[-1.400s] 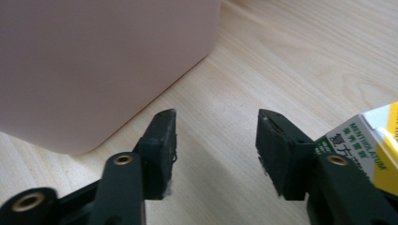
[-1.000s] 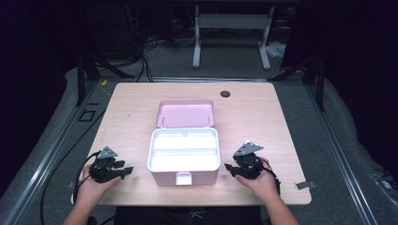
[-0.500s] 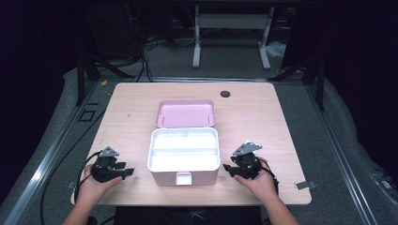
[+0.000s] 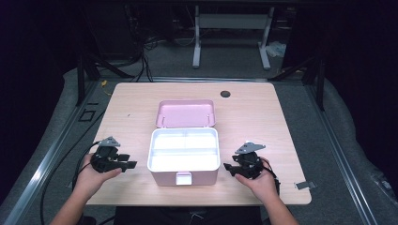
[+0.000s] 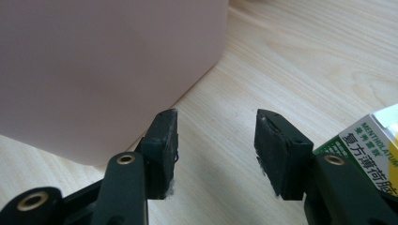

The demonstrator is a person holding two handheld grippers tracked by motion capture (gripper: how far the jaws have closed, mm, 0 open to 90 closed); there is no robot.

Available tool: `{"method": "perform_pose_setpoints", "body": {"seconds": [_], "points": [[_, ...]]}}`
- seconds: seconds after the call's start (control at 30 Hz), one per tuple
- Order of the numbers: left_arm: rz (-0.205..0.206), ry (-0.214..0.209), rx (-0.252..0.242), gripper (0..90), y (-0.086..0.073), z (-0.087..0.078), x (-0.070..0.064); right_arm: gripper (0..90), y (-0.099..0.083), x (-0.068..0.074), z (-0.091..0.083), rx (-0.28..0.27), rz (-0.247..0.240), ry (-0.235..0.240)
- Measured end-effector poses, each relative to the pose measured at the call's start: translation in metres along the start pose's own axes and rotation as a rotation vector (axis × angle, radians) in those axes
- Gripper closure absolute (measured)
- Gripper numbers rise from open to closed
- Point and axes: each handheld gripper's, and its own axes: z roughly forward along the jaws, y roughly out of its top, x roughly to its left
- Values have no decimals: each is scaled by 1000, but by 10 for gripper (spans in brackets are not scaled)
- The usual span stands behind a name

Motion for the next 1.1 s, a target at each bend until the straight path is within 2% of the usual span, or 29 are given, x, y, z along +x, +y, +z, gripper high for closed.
{"method": "perform_pose_setpoints", "body": {"seconds": [0.03, 0.07, 0.17, 0.23, 0.27, 0.37, 0.43, 0.47, 0.57, 0.63, 0.7, 0.83, 0.87, 0.97, 1.1], "points": [[0, 0, 0, 561, 0, 0, 0, 490, 0, 0, 0, 4, 0, -2], [-2, -20, 8, 561, 6, -2, 0, 489, 0, 0, 1, 6, -2, -9], [6, -19, 12, 561, 14, -4, -1, 489, -1, -1, 1, 6, -3, -7], [6, -12, 9, 560, 20, -6, -1, 489, -1, -1, 0, -1, -1, -6], [12, 6, 8, 560, 26, -8, -2, 489, -1, -1, 0, -3, 1, -3], [17, 10, -6, 560, 33, -9, -3, 489, -1, -1, 0, -4, -3, -2], [35, 14, -18, 560, 41, -11, -4, 488, 0, 0, -1, -2, -7, -6], [33, 17, -23, 560, 43, -12, -5, 488, 0, -1, 0, -11, -7, 12], [45, 20, -33, 558, 49, -14, -5, 489, 0, 0, -1, -13, -9, 10], [57, 40, -41, 551, 54, -17, -7, 490, 0, 0, -1, -11, -12, 4], [71, 38, -43, 559, 59, -19, -9, 490, 0, 0, -1, -15, -13, 10], [117, 59, -10, 606, 71, -25, -15, 502, 0, 0, -1, -16, -16, 7], [117, 59, -10, 611, 71, -25, -15, 502, 0, 0, -1, -16, -16, 7], [158, 49, 10, 615, 82, -30, -21, 506, 0, 0, -2, -24, -25, -3], [200, 58, 35, 613, 94, -33, -29, 507, 0, -1, -2, -21, -18, -8]]}}
